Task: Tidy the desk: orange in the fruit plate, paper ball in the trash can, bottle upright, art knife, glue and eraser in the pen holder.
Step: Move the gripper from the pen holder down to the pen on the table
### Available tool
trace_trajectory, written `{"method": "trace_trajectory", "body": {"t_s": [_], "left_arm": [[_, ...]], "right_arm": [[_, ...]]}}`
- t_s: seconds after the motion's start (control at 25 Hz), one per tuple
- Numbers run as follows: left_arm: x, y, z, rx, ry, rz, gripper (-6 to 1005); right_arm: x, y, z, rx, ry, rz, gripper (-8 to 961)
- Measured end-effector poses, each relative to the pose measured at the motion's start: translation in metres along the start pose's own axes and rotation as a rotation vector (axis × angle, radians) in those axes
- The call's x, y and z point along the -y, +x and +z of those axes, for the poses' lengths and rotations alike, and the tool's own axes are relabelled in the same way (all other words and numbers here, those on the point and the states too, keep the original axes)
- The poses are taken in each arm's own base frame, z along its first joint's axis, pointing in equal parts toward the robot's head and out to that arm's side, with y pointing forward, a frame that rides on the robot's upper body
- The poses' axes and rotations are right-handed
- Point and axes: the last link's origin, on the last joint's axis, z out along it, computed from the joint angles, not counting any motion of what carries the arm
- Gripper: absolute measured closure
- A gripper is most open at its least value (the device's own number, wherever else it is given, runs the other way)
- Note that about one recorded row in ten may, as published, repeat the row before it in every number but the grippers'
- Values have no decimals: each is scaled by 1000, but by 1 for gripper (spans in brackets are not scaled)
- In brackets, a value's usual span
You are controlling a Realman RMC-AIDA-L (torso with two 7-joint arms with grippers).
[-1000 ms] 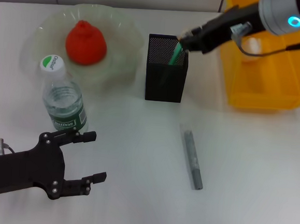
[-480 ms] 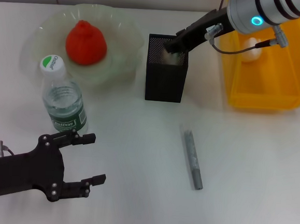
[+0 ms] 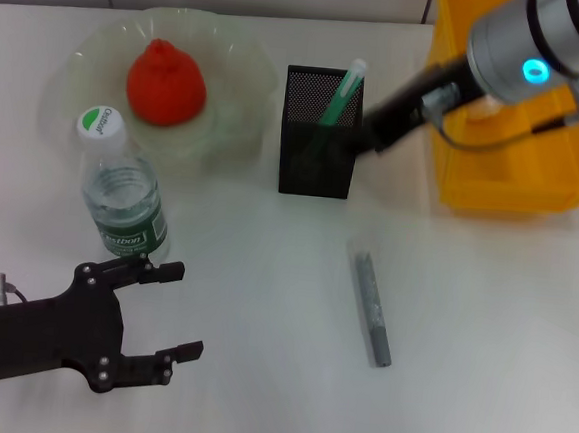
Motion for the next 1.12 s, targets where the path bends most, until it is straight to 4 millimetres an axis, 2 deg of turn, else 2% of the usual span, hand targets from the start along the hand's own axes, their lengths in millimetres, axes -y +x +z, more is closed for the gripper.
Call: {"method": "trace_trajectory", "body": {"t_s": [0.24,0.4,0.64,1.12], "left_arm": [[1,0,0,3,1,1,186],[1,0,0,3,1,1,186],[1,0,0,4,3,0,186],[2,1,2,1,0,2,186]], "right_arm": [[-10,31,18,-184,64,27,319],[-11,41,32,-226,66,44,303],[-10,46,50,-244,52,54,295],[-10,51,69,-259,24,72,306]]}}
